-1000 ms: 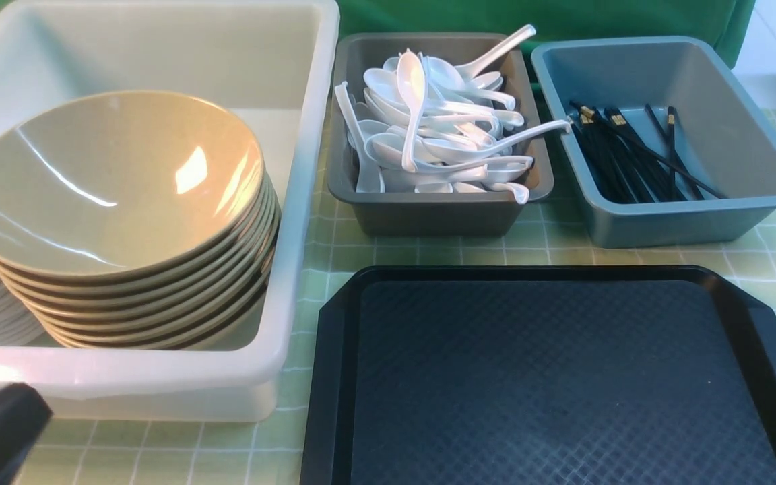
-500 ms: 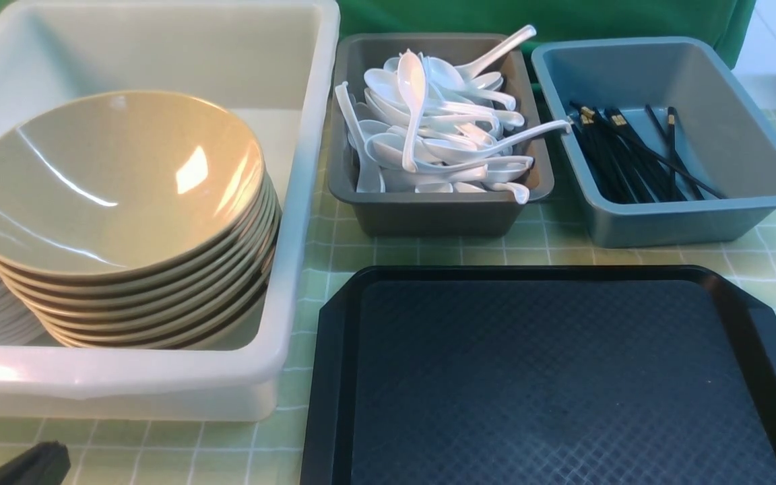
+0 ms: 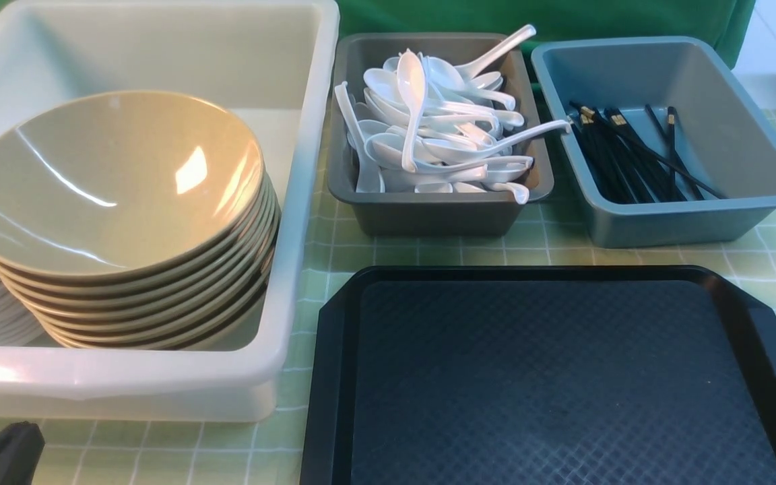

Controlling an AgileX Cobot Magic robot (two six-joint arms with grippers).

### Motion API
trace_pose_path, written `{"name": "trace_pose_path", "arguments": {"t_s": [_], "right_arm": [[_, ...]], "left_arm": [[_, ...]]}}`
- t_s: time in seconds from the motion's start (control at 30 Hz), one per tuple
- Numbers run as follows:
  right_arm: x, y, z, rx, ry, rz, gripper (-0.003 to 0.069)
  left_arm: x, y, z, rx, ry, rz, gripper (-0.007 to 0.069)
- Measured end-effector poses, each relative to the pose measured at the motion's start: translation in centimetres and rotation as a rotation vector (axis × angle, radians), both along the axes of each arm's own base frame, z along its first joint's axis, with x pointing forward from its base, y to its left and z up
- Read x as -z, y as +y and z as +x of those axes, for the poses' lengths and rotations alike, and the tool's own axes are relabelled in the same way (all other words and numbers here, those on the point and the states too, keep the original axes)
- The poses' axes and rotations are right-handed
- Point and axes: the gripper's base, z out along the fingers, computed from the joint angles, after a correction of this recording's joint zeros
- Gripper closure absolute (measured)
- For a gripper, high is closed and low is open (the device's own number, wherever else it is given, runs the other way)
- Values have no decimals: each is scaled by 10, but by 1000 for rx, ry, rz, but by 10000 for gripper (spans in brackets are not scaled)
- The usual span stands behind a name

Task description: On green table put chopsticks spoon bowls plates into blue grey white boxes.

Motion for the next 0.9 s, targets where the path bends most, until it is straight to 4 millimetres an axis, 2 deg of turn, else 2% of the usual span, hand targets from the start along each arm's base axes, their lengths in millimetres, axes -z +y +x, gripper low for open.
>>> {"name": "trace_pose_path", "arguments": {"t_s": [0.53,0.63,0.8,0.9], "right_arm": [[0,0,0,0,1,1,510],[5,-1,2,2,-21,-54,508],[24,-5,0,54,13,-115,505],[47,-11,0,186,131,-57,503]], "left_arm": [[0,0,0,0,-2,0,626],[0,0,0,0,-3,0,626],[0,0,0,0,-3,0,626],[0,0,0,0,-3,0,626]]}}
